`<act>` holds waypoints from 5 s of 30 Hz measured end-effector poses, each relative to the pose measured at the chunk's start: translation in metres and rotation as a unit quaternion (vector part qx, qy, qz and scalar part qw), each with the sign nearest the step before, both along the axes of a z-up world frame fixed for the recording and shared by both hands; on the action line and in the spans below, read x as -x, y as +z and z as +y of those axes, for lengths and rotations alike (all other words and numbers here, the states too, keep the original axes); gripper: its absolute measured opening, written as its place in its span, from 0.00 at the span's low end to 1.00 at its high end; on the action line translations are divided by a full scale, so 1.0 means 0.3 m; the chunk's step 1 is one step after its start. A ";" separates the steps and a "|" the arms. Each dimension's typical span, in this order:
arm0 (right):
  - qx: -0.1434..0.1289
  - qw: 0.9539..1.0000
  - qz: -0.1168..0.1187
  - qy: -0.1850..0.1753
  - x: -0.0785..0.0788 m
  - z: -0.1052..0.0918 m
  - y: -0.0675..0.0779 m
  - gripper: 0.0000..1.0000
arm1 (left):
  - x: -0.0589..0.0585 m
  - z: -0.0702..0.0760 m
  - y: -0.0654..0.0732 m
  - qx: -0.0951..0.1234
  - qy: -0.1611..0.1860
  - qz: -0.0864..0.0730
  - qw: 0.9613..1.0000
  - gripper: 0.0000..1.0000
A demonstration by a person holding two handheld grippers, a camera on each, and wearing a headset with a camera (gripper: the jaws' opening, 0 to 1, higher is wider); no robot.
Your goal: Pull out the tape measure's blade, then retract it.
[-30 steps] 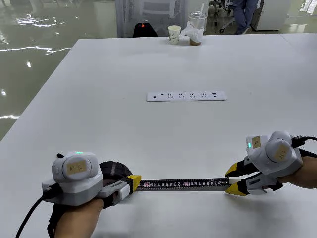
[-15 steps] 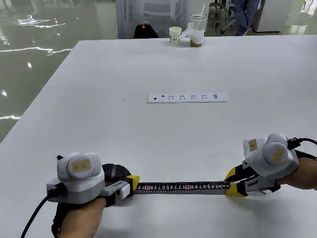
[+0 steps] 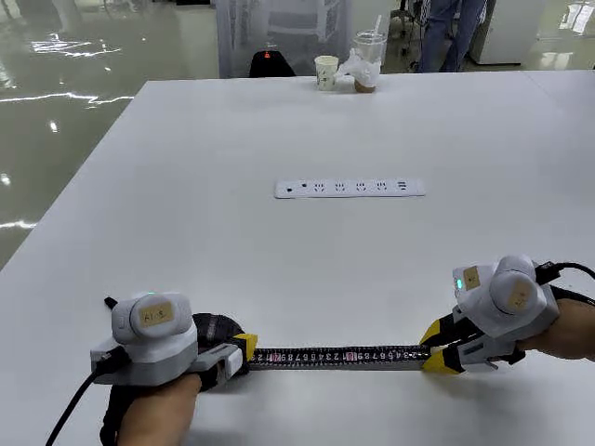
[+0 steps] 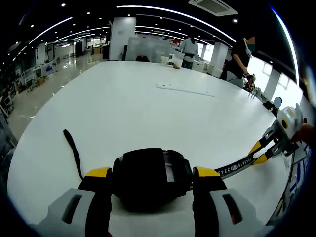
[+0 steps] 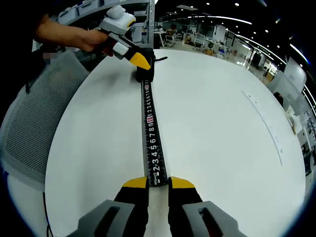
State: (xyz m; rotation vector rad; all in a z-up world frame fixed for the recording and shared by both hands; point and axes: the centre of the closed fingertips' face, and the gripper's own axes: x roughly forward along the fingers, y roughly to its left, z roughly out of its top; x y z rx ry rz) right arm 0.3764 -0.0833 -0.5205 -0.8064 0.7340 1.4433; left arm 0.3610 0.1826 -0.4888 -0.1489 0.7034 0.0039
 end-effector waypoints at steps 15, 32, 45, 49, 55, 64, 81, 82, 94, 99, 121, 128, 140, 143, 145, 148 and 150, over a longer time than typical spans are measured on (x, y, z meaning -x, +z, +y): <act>0.005 1.000 0.000 0.001 -0.001 -0.001 -0.001 0.11 | -0.002 0.003 -0.020 -0.010 0.007 0.020 1.000 0.64; 0.010 1.000 -0.002 0.004 0.001 -0.003 -0.003 0.10 | 0.005 0.004 -0.020 -0.021 0.006 0.031 0.999 0.61; 0.010 1.000 -0.001 0.004 0.000 -0.002 -0.003 0.10 | 0.010 0.006 -0.022 -0.019 0.004 0.038 0.999 0.58; 0.011 1.000 -0.002 0.004 0.000 -0.002 -0.004 0.10 | 0.010 0.005 -0.022 -0.019 0.003 0.038 0.999 0.58; 0.011 1.000 -0.001 0.003 0.000 -0.003 -0.003 0.10 | 0.009 0.005 -0.022 -0.018 0.003 0.037 0.999 0.58; 0.010 1.000 0.000 0.001 0.000 -0.002 -0.002 0.10 | 0.007 0.005 -0.022 -0.013 0.004 0.037 0.999 0.58; 0.010 1.000 0.003 0.001 0.004 0.002 -0.001 0.10 | 0.006 0.009 -0.023 -0.007 0.001 0.037 0.999 0.58; 0.010 1.000 0.003 0.001 0.004 0.002 -0.001 0.10 | 0.006 0.009 -0.023 -0.008 0.001 0.037 0.999 0.58; 0.004 1.000 0.007 0.009 0.019 0.044 -0.001 0.10 | 0.007 0.010 -0.025 -0.004 -0.001 0.038 0.999 0.58; -0.002 1.000 0.008 0.011 0.024 0.069 0.004 0.10 | 0.009 0.009 -0.024 -0.002 -0.001 0.038 0.999 0.58; -0.013 1.000 0.010 0.016 0.031 0.137 0.006 0.11 | 0.012 0.008 -0.022 0.004 -0.002 0.039 0.999 0.59; -0.016 1.000 0.010 0.017 0.037 0.160 0.010 0.11 | 0.012 0.009 -0.022 0.007 -0.003 0.041 0.999 0.59; -0.023 0.999 0.013 0.019 0.041 0.195 0.010 0.11 | 0.011 0.010 -0.023 0.009 -0.003 0.041 0.999 0.59; -0.023 0.999 0.012 0.020 0.041 0.207 0.009 0.11 | 0.012 0.010 -0.023 0.009 -0.003 0.041 0.999 0.59; -0.025 0.999 0.013 0.021 0.042 0.215 0.010 0.11 | 0.011 0.010 -0.023 0.010 -0.003 0.041 0.999 0.59; -0.027 0.999 0.013 0.022 0.045 0.228 0.011 0.11 | 0.011 0.010 -0.024 0.010 -0.002 0.041 0.999 0.59; -0.029 0.999 0.013 0.022 0.045 0.234 0.011 0.11 | 0.011 0.011 -0.024 0.011 -0.003 0.042 0.999 0.59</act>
